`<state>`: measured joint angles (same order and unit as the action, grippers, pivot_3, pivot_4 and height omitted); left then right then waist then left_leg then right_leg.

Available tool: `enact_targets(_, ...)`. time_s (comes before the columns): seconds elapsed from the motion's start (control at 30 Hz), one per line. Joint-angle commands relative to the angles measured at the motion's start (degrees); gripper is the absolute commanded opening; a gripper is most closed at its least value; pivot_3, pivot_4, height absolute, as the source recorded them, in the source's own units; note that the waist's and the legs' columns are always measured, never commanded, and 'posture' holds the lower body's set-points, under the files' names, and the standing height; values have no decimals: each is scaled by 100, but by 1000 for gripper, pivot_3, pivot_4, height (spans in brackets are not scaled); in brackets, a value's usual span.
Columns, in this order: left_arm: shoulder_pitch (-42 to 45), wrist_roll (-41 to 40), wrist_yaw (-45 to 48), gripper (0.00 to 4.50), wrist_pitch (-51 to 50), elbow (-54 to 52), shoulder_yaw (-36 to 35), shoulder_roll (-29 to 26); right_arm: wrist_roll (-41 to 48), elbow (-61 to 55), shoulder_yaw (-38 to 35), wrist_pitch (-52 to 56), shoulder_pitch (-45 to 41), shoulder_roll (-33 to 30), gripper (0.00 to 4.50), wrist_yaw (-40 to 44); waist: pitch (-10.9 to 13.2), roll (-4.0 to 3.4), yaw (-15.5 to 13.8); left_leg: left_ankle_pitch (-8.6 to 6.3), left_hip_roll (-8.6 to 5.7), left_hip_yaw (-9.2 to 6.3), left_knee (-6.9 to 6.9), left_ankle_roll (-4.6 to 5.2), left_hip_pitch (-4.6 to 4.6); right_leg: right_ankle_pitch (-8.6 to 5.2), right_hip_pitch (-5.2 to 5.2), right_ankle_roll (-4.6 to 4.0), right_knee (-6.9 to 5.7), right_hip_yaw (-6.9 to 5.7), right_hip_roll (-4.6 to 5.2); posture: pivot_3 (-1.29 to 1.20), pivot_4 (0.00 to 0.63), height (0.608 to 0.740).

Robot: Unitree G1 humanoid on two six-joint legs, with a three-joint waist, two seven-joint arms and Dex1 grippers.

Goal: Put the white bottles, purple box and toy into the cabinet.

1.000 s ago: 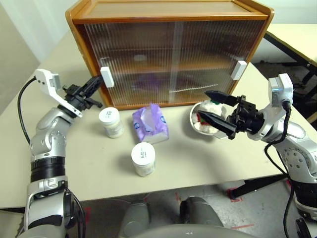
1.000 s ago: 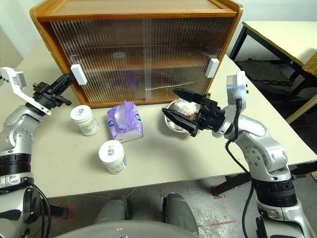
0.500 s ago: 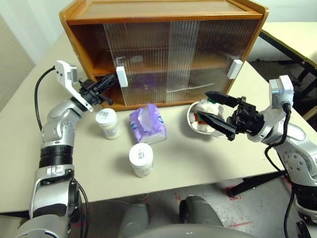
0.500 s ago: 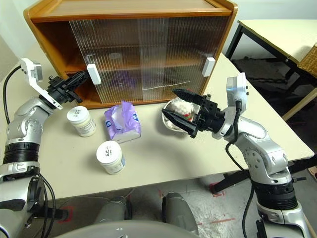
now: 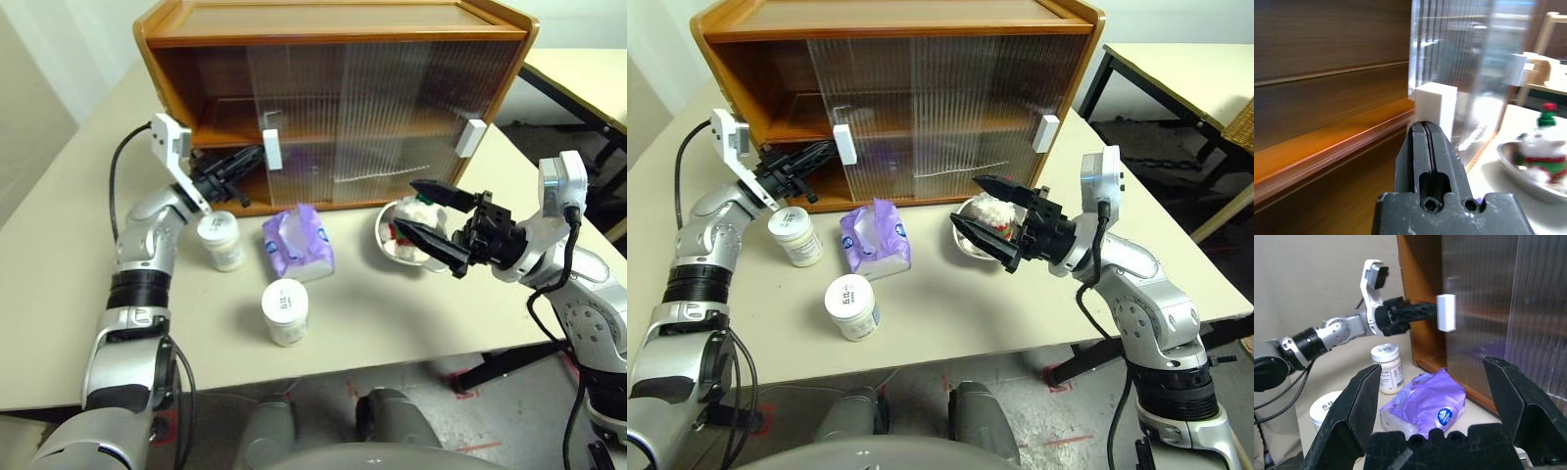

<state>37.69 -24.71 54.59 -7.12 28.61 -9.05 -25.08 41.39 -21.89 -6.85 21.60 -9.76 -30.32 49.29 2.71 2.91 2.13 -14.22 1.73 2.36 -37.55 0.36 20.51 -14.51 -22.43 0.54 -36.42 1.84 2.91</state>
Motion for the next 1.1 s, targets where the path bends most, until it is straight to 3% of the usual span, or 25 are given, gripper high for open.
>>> enact_targets(0.03, 38, 50, 11, 39, -50, -151, 77, 47, -1, -106, -85, -56, 77, -3, 4500, -33, 0, 0, 64, 0, 1, 0, 0, 1, -1, 1, -1, 1, 0, 3, -2, -96, 0, 740)
enact_targets(0.17, -50, 46, -53, 39, -62, -254, 76, 94, 3, -128, -104, -45, 103, -1, 4500, -47, 0, 0, 172, 1, 6, 2, 7, 3, -8, 1, -1, 1, 0, 10, -10, -95, 0, 740)
enact_targets(1.1, 358, 396, -157, 39, 305, 347, 370, 574, 12, -199, -135, -32, 125, -25, 4500, -155, 0, 0, 192, 0, 3, 4, 4, 2, -8, 3, -1, 4, 1, 13, -13, -117, 0, 740)
